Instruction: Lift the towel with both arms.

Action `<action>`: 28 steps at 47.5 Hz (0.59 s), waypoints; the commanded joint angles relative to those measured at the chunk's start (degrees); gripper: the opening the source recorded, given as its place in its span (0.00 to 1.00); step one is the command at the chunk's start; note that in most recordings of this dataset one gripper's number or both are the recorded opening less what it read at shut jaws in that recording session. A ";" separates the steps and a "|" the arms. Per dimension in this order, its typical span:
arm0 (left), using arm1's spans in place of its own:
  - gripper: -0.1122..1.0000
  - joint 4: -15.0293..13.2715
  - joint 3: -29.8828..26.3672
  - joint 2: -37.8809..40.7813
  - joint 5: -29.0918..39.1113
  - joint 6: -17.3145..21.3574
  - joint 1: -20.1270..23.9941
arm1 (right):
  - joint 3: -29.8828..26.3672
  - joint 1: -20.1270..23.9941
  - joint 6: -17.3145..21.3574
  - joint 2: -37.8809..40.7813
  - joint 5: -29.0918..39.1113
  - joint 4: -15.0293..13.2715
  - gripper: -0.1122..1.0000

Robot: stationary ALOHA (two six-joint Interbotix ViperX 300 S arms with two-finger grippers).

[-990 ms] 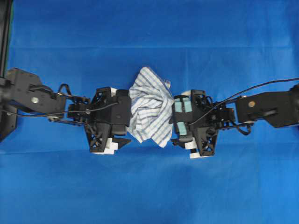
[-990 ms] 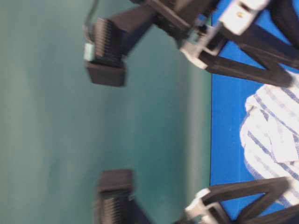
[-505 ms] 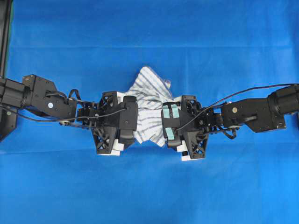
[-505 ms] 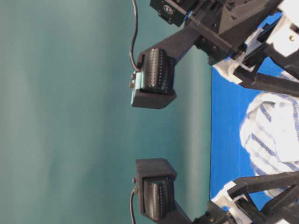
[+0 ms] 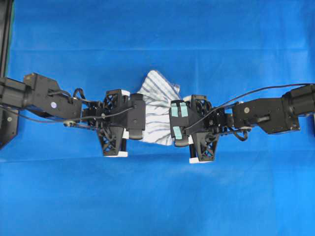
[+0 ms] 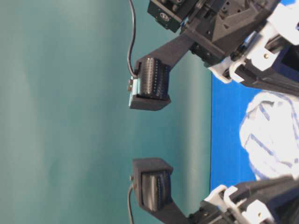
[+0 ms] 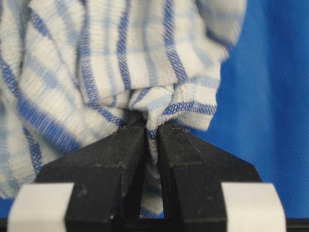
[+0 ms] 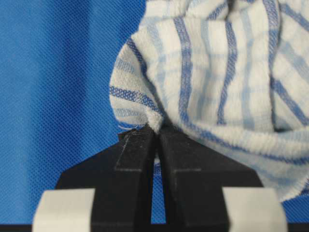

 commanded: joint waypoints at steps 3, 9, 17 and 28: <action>0.14 -0.09 -2.02 -6.68 4.83 -0.62 0.70 | -1.41 -0.44 -0.18 -6.50 3.16 0.00 0.13; 0.14 -0.09 -3.25 -13.45 8.79 -0.53 1.41 | -2.20 -1.23 -0.44 -13.01 6.94 -0.62 0.13; 0.14 -0.09 -5.89 -21.80 14.77 -0.44 2.29 | -3.78 -2.81 -0.53 -21.01 10.99 -1.67 0.13; 0.14 0.09 -12.66 -29.97 25.40 0.26 3.43 | -8.09 -3.96 -0.44 -29.44 18.46 -3.96 0.13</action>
